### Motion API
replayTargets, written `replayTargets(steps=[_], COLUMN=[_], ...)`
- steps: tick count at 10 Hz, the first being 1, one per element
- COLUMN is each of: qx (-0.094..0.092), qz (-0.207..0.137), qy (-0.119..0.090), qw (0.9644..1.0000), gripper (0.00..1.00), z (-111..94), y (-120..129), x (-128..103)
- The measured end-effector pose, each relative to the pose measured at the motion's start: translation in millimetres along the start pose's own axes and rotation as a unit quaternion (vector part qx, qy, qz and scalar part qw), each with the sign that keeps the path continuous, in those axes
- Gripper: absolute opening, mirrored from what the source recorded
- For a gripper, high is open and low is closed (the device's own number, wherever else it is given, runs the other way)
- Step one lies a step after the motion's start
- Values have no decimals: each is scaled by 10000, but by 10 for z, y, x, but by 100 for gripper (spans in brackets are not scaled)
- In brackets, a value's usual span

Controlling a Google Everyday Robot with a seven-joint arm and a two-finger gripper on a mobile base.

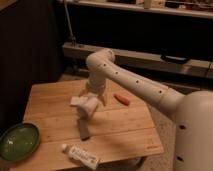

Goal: Pick up the ceramic cup

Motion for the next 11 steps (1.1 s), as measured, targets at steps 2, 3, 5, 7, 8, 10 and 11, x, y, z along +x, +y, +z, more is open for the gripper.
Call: replayTargets(steps=[2, 3, 5, 7, 8, 10, 11], qx=[139, 173, 161, 106, 58, 4, -1], qz=[250, 318, 430, 468, 500, 580, 620], qy=[-11, -19, -78, -114, -133, -206, -285], qw=[9996, 9993, 9989, 9988, 9986, 9981, 9977], gripper=[80, 80, 80, 80, 80, 80, 80], z=[187, 228, 412, 581, 660, 770, 837], y=[-178, -187, -161, -173, -178, -159, -139], x=[101, 121, 139, 155, 184, 232, 254])
